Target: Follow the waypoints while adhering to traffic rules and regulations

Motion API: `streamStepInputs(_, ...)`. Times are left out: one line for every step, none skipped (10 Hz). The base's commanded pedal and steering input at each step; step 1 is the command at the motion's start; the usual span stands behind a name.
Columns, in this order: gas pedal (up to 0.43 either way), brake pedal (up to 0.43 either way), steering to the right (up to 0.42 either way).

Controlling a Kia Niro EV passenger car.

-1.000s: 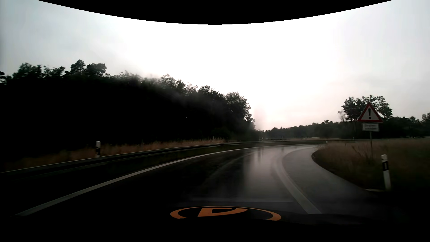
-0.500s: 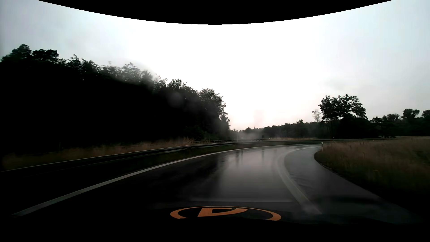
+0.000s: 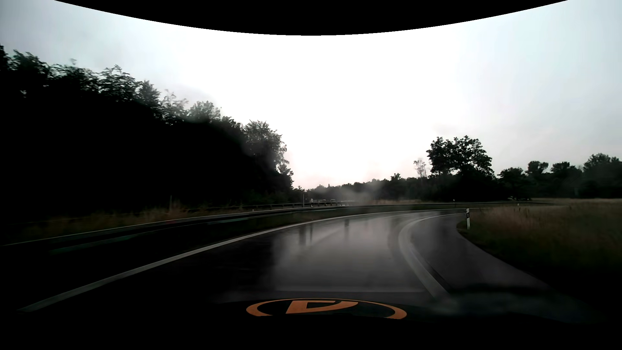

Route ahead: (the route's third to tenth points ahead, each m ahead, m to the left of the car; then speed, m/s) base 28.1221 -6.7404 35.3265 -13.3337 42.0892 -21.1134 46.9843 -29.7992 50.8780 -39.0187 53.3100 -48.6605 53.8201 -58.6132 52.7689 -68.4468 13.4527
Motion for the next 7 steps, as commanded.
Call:
streamStepInputs(0.118, 0.000, 0.104)
streamStepInputs(0.118, 0.000, 0.105)
streamStepInputs(0.118, 0.000, 0.104)
streamStepInputs(0.130, 0.000, 0.104)
streamStepInputs(0.138, 0.000, 0.104)
streamStepInputs(0.138, 0.000, 0.104)
streamStepInputs(0.138, 0.000, 0.104)
